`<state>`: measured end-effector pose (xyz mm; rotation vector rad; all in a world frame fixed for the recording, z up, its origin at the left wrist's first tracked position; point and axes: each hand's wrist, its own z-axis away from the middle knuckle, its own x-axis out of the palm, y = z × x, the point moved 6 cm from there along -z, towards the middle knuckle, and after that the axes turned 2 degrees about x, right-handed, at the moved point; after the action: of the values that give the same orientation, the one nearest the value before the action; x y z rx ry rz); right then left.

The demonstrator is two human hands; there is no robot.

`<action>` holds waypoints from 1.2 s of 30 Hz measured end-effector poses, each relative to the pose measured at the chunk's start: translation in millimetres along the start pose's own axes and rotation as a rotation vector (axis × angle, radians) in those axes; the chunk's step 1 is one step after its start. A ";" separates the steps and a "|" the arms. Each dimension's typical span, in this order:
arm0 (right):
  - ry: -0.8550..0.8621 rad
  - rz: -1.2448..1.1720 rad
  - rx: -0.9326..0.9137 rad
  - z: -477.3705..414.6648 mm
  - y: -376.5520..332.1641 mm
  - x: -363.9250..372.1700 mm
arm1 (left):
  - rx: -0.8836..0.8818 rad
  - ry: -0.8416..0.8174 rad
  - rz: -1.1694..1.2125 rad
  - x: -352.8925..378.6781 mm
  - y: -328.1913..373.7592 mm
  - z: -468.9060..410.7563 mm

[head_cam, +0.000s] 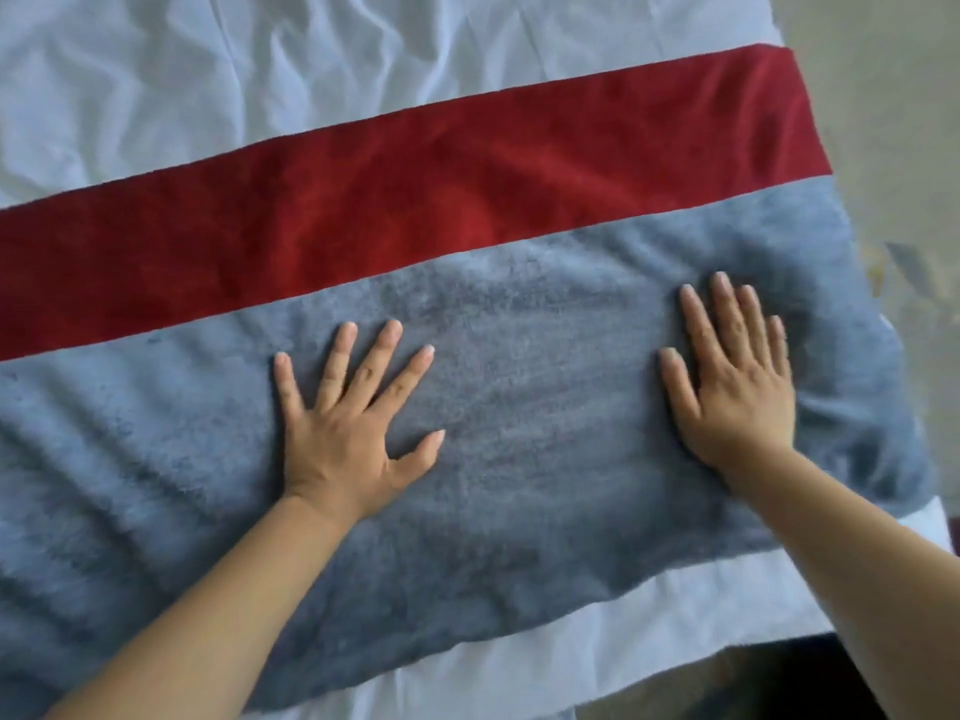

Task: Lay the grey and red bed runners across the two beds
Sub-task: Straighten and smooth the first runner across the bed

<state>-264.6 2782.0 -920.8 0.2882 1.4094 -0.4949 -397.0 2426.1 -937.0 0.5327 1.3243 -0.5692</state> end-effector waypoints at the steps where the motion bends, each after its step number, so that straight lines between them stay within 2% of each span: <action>1: -0.018 -0.006 0.106 -3.2 36.3 -4.1 | -0.035 0.017 -0.008 2.3 -5.5 2.3; 2: -0.039 -0.008 0.169 -5.1 60.8 -6.3 | -0.063 0.024 -0.015 3.9 -9.9 3.6; 4: -0.080 0.000 0.183 -7.9 76.2 -4.6 | -0.083 0.023 -0.032 4.9 -12.9 3.7; 10: -0.107 -0.067 0.256 -14.1 36.6 -13.5 | -0.085 -0.023 -0.013 -3.9 -7.9 0.8; 12: -0.056 -0.076 0.103 -16.4 -12.4 -20.6 | -0.081 0.001 0.018 -13.1 -5.8 -1.0; 16: 0.044 -0.189 -0.409 -3.5 -154.0 -10.6 | 0.007 0.111 0.034 -34.0 4.2 -17.0; 18: 0.025 -0.167 -0.527 1.4 -182.3 6.0 | -0.060 0.073 0.023 -27.2 -17.9 -17.5; 21: 0.020 -0.140 -0.432 -7.7 -162.7 19.4 | -0.228 -0.011 0.021 -6.9 -79.4 5.3; 24: 0.009 -0.085 -0.398 -13.5 -156.9 23.7 | -0.245 -0.113 -0.009 -2.1 -126.2 26.1; 28: -0.050 -0.015 -0.382 -6.8 -163.8 24.2 | -0.298 -0.146 0.004 -1.7 -148.7 41.8; 30: -0.093 0.003 -0.311 -5.5 -167.4 18.6 | -0.297 -0.120 0.023 -6.6 -145.2 39.8; 32: -0.097 -0.017 -0.246 -1.6 -194.2 10.3 | -0.311 -0.065 0.069 -15.8 -137.9 38.7; 33: -0.079 -0.048 -0.270 4.1 -220.5 6.5 | -0.297 -0.021 0.097 -21.6 -129.8 39.5; 36: -0.036 -0.221 -0.533 41.2 -342.9 10.4 | -0.150 0.085 0.118 -28.2 -110.2 56.4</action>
<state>-396.6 2464.0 -891.5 -0.3075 1.4893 -0.2842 -432.2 2308.7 -904.0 0.5126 1.3934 -0.3503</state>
